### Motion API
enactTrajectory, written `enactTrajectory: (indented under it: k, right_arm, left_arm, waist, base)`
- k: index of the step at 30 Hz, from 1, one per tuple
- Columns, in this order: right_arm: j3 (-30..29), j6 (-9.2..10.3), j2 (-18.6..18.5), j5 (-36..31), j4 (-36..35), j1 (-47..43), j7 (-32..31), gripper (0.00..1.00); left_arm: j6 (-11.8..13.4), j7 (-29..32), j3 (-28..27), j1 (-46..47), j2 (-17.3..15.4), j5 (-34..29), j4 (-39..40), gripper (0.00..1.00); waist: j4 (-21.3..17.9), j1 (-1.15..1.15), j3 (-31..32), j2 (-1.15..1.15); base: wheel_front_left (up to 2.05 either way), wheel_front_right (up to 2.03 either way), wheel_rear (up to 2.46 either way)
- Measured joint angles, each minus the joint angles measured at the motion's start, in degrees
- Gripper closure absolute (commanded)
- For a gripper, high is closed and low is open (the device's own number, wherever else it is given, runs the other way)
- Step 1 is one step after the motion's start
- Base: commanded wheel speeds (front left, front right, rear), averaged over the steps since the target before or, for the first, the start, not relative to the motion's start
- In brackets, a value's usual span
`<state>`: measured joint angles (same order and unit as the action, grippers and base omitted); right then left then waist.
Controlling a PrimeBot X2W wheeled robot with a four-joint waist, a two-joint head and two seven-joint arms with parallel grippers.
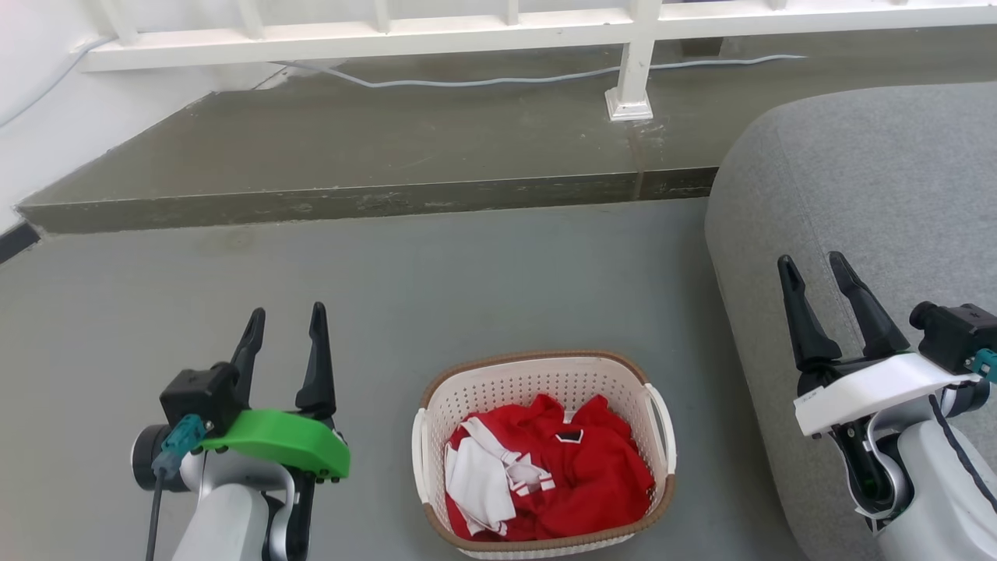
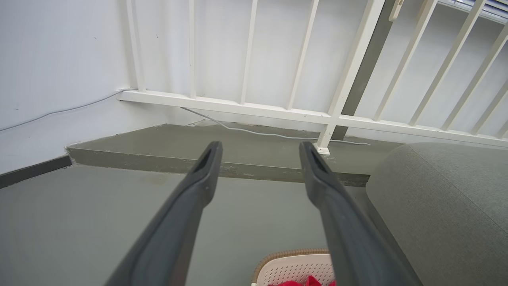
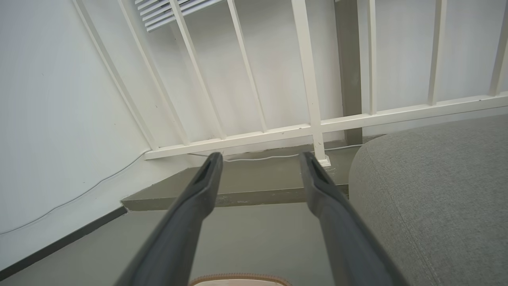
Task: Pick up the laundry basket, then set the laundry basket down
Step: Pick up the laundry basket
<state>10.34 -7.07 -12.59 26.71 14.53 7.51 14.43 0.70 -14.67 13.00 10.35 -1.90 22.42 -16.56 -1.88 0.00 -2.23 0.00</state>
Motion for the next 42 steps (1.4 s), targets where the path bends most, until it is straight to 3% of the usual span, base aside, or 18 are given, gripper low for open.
enactTrajectory:
  k: [30, 42]
  right_arm:
    - [-0.1, 0.0, 0.3, -1.1, -0.4, -0.5, 0.0, 0.0]
    - [0.1, 0.0, -0.1, -1.1, -0.6, -0.5, 0.0, 0.0]
  left_arm:
    - [0.0, 0.0, -0.6, -3.9, 0.0, -2.0, 5.6, 0.0]
    - [0.6, 0.0, 1.1, -4.1, -0.1, -2.0, 6.6, 0.0]
  waist:
    - [-1.0, 0.0, -1.1, 0.0]
    - [-1.3, 0.0, -5.0, 0.0]
  base:
    - [0.0, 0.0, 0.0]
    - [0.0, 0.0, 0.0]
